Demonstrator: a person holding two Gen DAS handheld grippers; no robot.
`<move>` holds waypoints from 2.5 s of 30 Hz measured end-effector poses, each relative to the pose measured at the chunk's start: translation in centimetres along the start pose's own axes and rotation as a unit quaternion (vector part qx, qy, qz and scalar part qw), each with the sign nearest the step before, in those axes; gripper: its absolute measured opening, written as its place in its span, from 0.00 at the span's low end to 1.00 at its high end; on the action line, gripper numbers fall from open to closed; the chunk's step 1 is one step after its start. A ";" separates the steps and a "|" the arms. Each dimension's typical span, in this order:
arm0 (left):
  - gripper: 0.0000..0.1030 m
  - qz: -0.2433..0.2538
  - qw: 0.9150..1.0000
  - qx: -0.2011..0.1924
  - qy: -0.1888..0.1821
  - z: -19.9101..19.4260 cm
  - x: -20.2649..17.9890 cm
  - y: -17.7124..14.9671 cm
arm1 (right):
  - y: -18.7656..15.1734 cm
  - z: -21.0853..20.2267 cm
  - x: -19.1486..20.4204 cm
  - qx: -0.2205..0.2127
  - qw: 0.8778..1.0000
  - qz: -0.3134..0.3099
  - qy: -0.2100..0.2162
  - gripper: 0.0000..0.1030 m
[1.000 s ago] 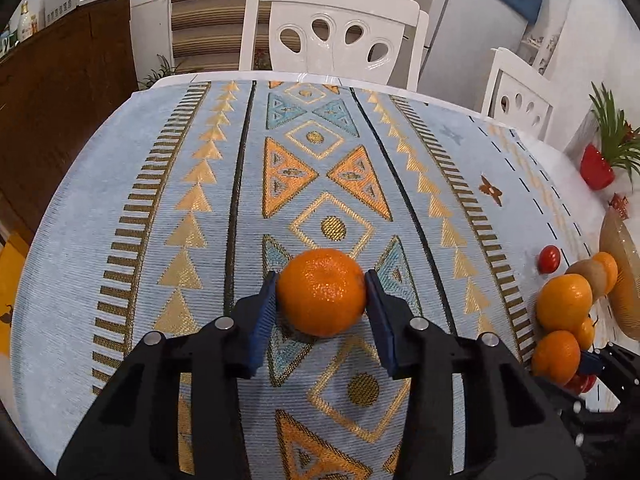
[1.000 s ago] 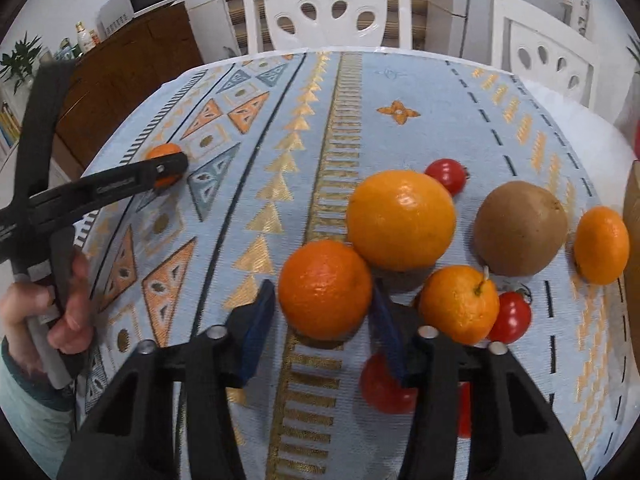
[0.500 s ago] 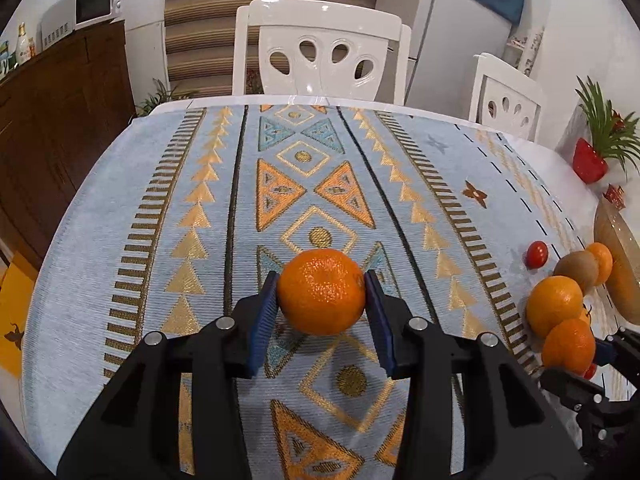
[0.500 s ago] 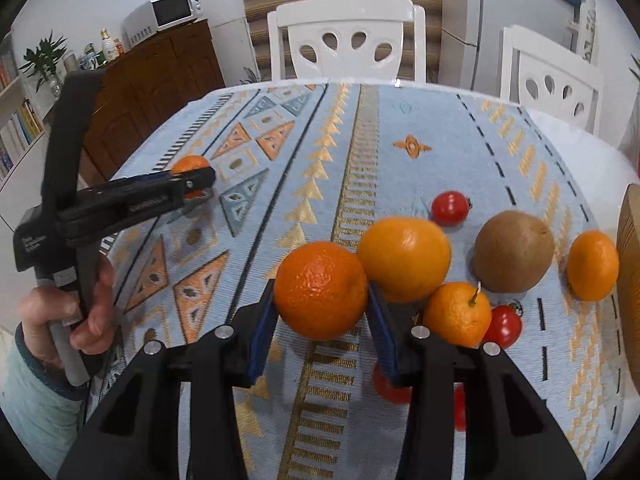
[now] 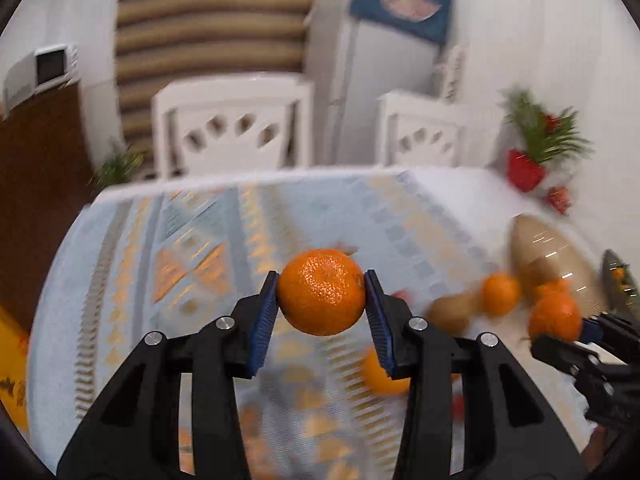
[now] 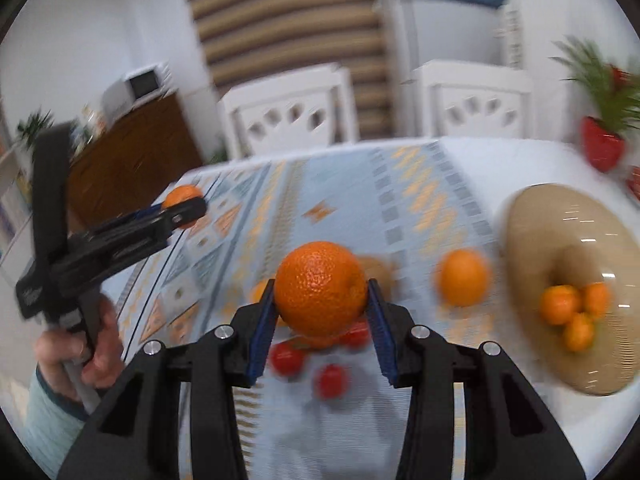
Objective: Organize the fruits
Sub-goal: 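Lift and carry both held fruits over the amber glass bowl, then open both tools to drop the fruits into the bowl, then move both open tools back toward the remaining fruit on the table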
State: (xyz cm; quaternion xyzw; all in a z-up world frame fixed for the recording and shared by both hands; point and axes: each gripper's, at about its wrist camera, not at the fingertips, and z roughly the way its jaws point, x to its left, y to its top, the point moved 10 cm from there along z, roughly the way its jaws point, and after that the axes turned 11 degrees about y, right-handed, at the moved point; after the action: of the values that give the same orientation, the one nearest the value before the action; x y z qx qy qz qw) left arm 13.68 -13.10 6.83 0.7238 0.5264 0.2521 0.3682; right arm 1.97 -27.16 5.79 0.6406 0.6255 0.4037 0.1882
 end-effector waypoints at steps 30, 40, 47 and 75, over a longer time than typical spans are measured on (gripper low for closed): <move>0.87 0.064 0.982 0.080 -0.155 5.2 -31.8 -2.7 | -4.6 -13.3 -28.0 -0.053 0.950 0.246 -0.183 0.59; 0.91 0.015 0.988 0.030 -0.152 -1.0 -22.9 0.0 | -3.9 -13.1 -23.7 -0.074 0.964 0.218 -0.129 0.62; 0.91 -0.039 0.995 0.016 -0.095 -4.7 -11.6 -0.1 | -1.8 -10.9 -15.7 -0.070 0.984 0.136 -0.093 0.62; 0.91 -0.058 0.992 0.112 -0.012 1.1 -0.5 -13.8 | -9.3 1.8 -5.8 0.018 0.995 0.016 -0.098 0.95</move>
State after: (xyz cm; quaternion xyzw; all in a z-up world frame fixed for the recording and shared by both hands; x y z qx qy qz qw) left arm 6.34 -11.46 -4.85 0.7315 0.5879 0.1611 0.3055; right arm -2.06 -30.84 -3.87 0.6901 0.6009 0.3305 0.2311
